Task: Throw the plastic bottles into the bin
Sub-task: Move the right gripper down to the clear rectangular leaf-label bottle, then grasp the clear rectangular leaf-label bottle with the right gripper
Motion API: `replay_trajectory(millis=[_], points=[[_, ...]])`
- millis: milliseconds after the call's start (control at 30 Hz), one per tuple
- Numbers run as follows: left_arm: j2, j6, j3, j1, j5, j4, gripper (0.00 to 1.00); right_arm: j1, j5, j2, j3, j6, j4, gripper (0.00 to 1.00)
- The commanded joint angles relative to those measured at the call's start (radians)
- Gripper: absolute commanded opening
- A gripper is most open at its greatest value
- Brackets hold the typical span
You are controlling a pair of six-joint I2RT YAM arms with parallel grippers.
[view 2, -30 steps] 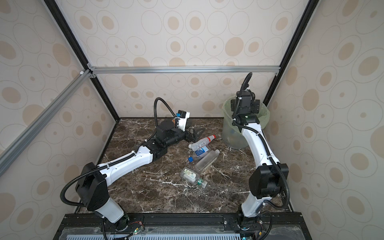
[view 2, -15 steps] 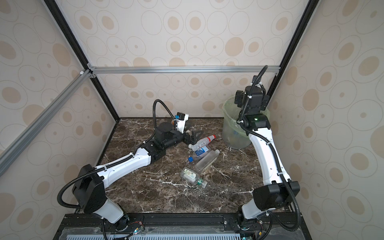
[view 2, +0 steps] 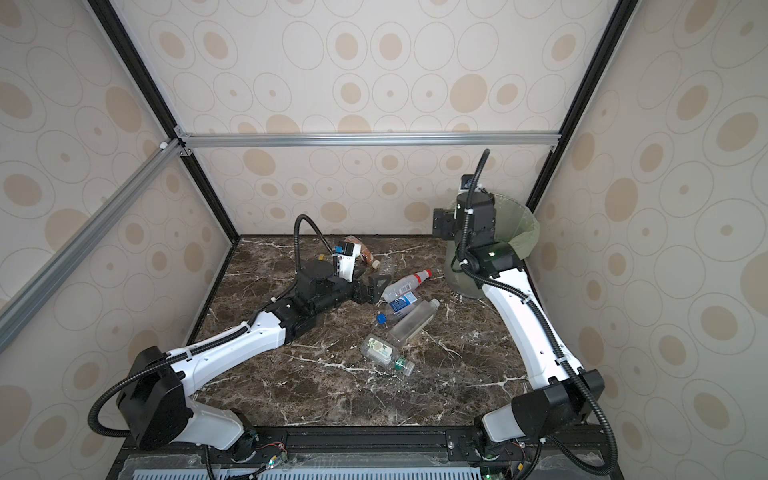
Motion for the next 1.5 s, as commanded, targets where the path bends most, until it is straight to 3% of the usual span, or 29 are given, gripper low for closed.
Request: replay_trajectory(millis=[0, 200, 333, 533, 833, 1067, 1467], points=[[-0.065, -0.099, -0.073, 0.024, -0.009, 0.018, 0.99, 0.062, 0.0, -0.034, -0.084, -0.011, -0.051, 1.0], [-0.13, -0.273, -0.21, 0.13, 0.01, -0.046, 0.99, 0.181, -0.081, -0.09, -0.317, 0.077, -0.024, 1.0], [-0.177, -0.355, -0.311, 0.201, 0.071, -0.013, 0.99, 0.302, -0.051, -0.076, -0.409, 0.081, -0.045, 1.0], [-0.224, -0.392, -0.379, 0.24, 0.103, -0.007, 0.99, 0.46, -0.112, -0.041, -0.533, 0.107, -0.037, 1.0], [-0.28, -0.384, -0.406, 0.28, 0.111, -0.042, 0.99, 0.581, -0.205, -0.044, -0.647, 0.146, -0.012, 1.0], [-0.28, -0.389, -0.424, 0.299, 0.129, -0.035, 0.99, 0.599, -0.245, 0.009, -0.67, 0.152, -0.007, 1.0], [-0.278, -0.384, -0.433, 0.309, 0.134, -0.036, 0.99, 0.601, -0.273, 0.129, -0.663, 0.151, 0.004, 0.86]])
